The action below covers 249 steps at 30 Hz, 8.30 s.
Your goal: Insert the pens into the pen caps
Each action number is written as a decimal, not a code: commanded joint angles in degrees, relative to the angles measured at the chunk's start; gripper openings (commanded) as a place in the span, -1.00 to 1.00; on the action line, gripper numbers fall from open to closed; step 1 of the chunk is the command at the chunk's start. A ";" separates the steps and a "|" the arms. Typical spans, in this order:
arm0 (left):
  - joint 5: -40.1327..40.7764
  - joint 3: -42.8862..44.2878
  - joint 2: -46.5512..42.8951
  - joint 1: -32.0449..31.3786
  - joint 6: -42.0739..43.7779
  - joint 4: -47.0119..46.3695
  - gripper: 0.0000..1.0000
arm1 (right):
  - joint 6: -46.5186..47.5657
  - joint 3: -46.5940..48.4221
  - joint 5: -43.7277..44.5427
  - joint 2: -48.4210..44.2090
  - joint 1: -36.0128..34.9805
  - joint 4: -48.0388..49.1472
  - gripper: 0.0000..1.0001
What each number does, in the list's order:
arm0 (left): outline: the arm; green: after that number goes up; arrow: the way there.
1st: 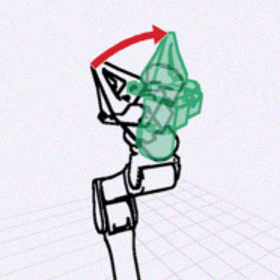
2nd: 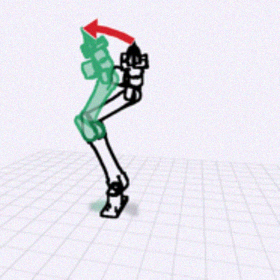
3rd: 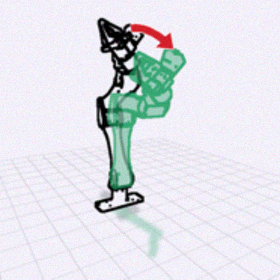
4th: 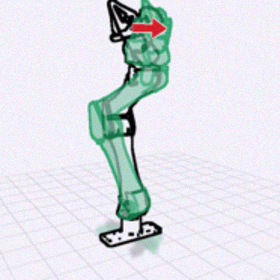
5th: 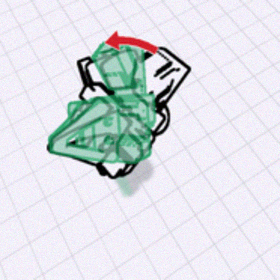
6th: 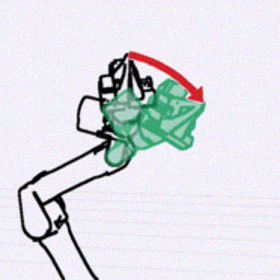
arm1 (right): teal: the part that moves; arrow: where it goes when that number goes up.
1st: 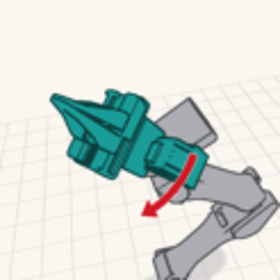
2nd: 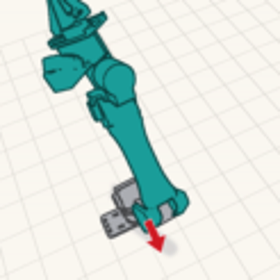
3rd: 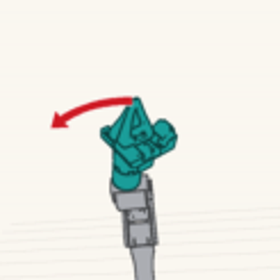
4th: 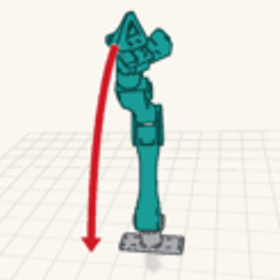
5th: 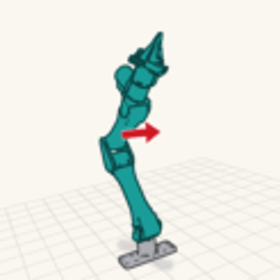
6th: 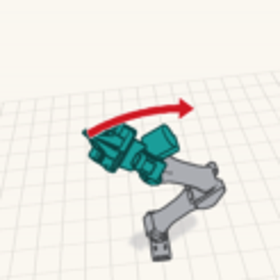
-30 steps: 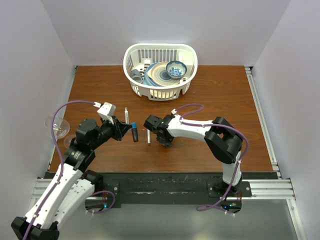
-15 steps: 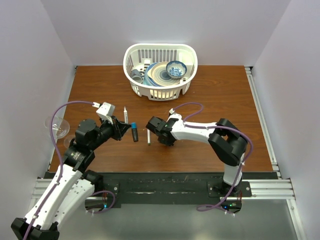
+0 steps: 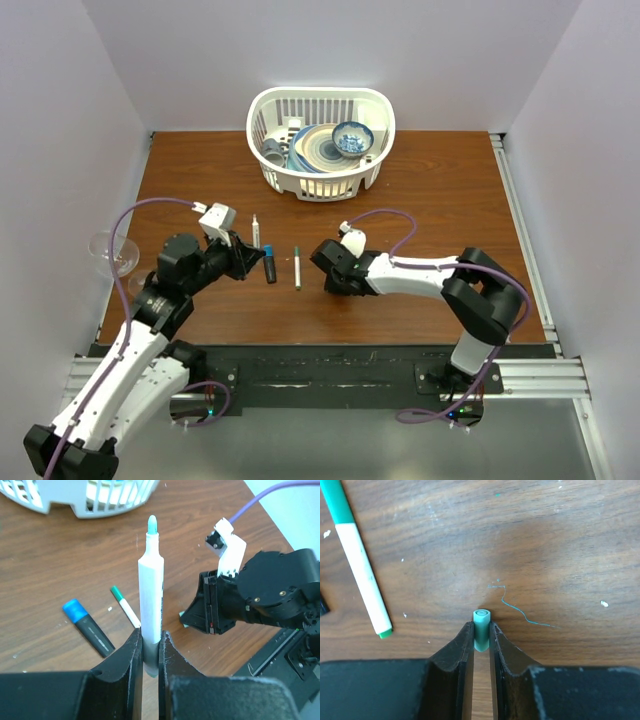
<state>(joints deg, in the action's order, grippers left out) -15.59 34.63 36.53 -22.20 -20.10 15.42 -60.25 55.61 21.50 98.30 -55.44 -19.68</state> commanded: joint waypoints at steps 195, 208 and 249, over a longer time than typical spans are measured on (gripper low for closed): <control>-49.35 -11.08 15.15 -0.48 -28.86 -46.80 -1.00 | 13.93 -3.41 -14.91 -35.28 -3.36 26.54 -0.80; -49.36 -10.20 14.44 -0.48 -29.47 -46.45 -1.00 | 14.81 -3.67 -14.64 -37.57 -3.27 25.48 -0.80; -44.52 -9.32 9.34 -0.48 -35.97 -49.25 -1.00 | 17.45 2.57 -14.29 -33.09 -3.36 27.15 -0.78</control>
<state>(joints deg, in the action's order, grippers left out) -61.28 22.52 46.44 -22.98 -54.96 -31.90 -43.94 55.59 7.81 65.32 -58.50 6.37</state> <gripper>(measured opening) 0.144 0.163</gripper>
